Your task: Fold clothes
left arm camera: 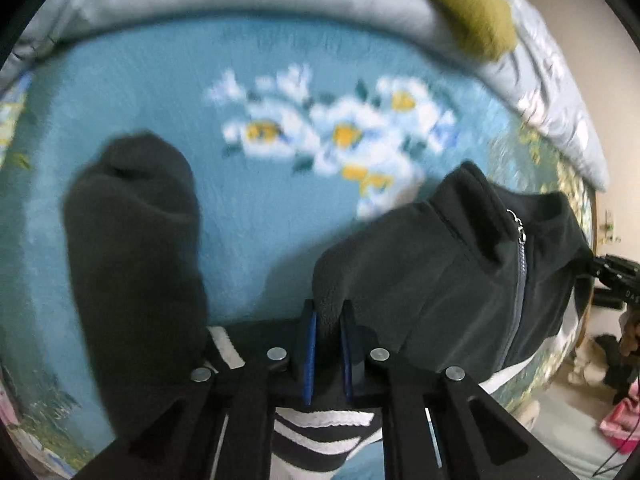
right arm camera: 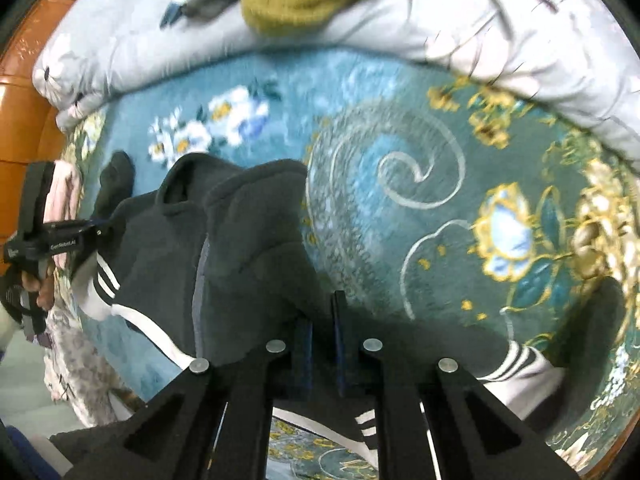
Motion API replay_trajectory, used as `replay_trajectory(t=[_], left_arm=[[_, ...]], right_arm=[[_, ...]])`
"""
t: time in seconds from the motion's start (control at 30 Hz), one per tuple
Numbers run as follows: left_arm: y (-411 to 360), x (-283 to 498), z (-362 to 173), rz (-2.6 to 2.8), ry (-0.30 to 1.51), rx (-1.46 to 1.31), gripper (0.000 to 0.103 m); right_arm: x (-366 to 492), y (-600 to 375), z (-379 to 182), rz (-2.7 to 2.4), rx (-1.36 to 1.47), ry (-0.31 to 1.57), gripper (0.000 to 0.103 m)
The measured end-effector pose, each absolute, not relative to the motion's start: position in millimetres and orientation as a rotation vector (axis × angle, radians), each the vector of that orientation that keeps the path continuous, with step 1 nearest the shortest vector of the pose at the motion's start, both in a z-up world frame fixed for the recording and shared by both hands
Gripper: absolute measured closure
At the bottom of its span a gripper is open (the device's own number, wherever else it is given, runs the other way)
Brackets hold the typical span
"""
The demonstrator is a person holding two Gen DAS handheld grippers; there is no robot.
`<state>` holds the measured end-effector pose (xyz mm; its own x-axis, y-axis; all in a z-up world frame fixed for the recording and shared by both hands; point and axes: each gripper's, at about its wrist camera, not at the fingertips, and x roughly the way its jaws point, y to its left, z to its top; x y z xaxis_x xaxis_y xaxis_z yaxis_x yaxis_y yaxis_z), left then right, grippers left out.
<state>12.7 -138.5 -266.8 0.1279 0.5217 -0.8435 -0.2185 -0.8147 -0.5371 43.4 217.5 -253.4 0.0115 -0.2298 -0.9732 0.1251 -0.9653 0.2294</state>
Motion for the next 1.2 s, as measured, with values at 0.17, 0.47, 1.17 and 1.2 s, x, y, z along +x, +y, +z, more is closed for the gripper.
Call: replay_trajectory(t=[0.17,0.47,1.17,1.2], left_arm=[[-149,-44,-200,1.942,-0.33,-1.617,0.092],[-93,-178,-170,2.125,-0.182,-1.427,0.092],[-157,-149,-220,2.159,-0.472,-1.618,0.048],[-167,-131,-223,2.158,-0.494,-1.638,0.048]], right_arm=[[4,218,-204,-2.249,1.862,-0.124,0.095],[-140,208,-182,-2.447,1.695,0.037,0.096],[-130,217,-198,-2.529,1.692,-0.057,0.066],[-110,222,-191,-2.543,1.677,-0.104,0.066]])
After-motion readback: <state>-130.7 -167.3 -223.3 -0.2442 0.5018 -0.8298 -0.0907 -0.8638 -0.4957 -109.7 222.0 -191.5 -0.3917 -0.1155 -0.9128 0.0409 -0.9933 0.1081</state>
